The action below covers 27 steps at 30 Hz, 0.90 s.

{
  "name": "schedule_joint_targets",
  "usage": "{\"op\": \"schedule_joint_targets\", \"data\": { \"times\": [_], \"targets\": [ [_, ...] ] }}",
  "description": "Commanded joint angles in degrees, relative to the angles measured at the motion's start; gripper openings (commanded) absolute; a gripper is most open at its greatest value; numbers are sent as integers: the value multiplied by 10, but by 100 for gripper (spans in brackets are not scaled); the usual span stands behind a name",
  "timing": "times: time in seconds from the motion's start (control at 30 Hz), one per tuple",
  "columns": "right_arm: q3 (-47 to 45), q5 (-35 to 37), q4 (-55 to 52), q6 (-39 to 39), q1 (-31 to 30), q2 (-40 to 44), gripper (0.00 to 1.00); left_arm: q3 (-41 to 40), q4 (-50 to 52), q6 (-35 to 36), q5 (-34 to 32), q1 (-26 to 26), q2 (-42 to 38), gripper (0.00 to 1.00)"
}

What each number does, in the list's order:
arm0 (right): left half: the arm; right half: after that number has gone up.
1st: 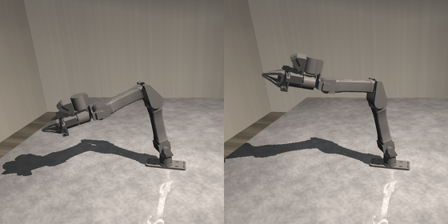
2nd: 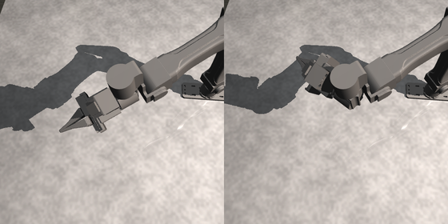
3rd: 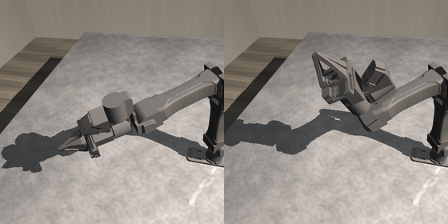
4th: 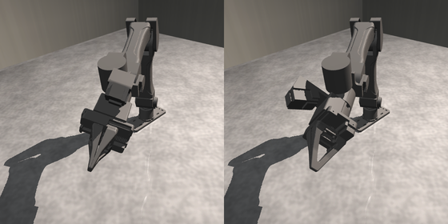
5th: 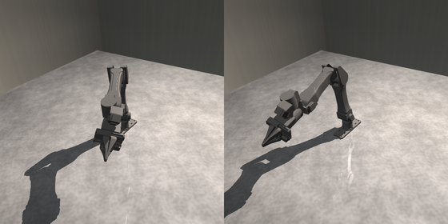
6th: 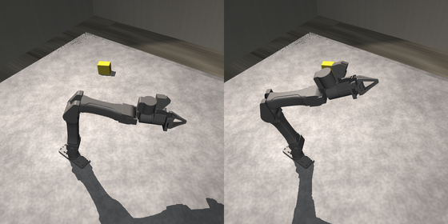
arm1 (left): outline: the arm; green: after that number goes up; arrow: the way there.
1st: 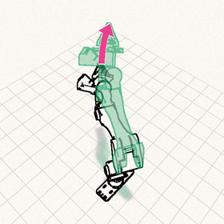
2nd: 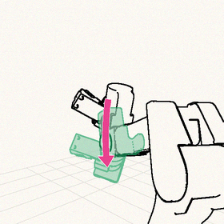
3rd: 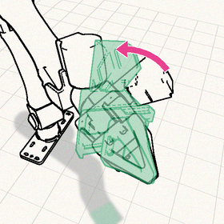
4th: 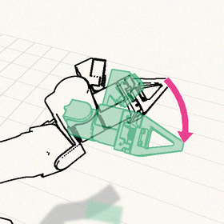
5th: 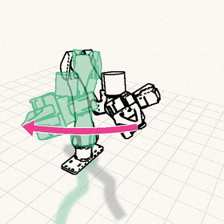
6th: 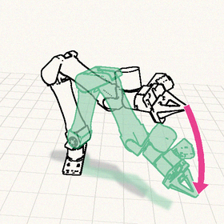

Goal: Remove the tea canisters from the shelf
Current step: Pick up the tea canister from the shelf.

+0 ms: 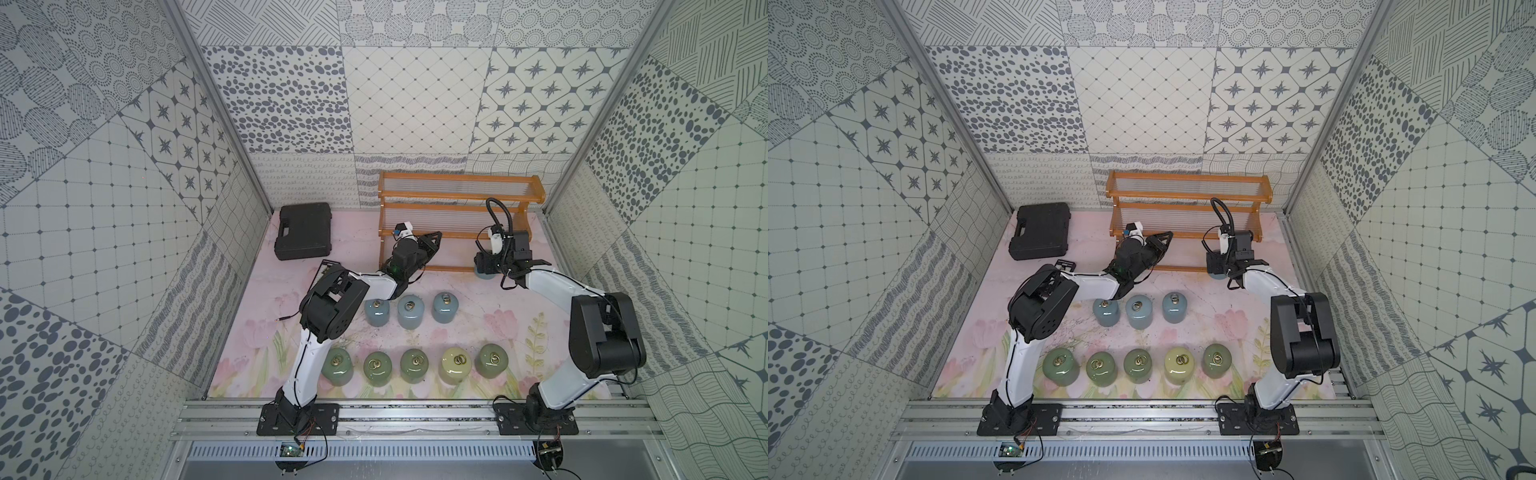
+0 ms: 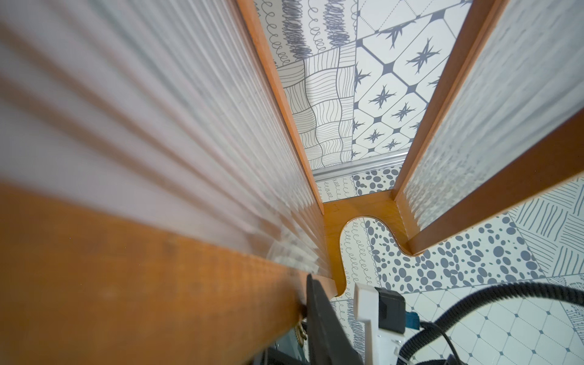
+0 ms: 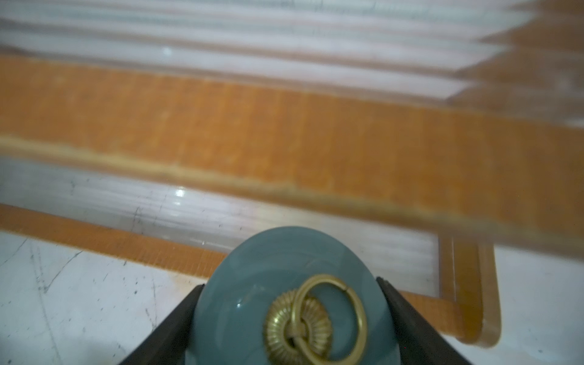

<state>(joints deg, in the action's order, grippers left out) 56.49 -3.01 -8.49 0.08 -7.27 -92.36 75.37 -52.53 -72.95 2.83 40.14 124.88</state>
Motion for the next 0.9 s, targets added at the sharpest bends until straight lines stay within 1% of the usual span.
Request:
{"op": "schedule_joint_targets", "data": {
  "times": [0.0,0.2,0.33,0.43,0.53,0.67,0.77,0.87],
  "targets": [
    [-19,-8,11,9,-18,59,68,-1,55,19,41,2,-1,21],
    [-84,13,7,38,-50,120,68,-5,54,19,55,2,-3,9],
    [-117,50,12,40,-79,147,68,-15,79,40,69,1,-22,5],
    [-132,59,12,46,-94,156,68,-27,89,49,84,-1,-36,3],
    [-141,76,12,51,-105,166,68,-45,76,38,97,-4,-44,3],
    [-149,83,2,66,-109,181,68,-47,79,30,138,-8,-44,3],
    [-159,94,-3,74,-116,196,68,-50,85,26,162,-11,-45,3],
    [-164,99,-12,87,-118,205,68,-55,85,24,178,-13,-45,5]
  ]
}}
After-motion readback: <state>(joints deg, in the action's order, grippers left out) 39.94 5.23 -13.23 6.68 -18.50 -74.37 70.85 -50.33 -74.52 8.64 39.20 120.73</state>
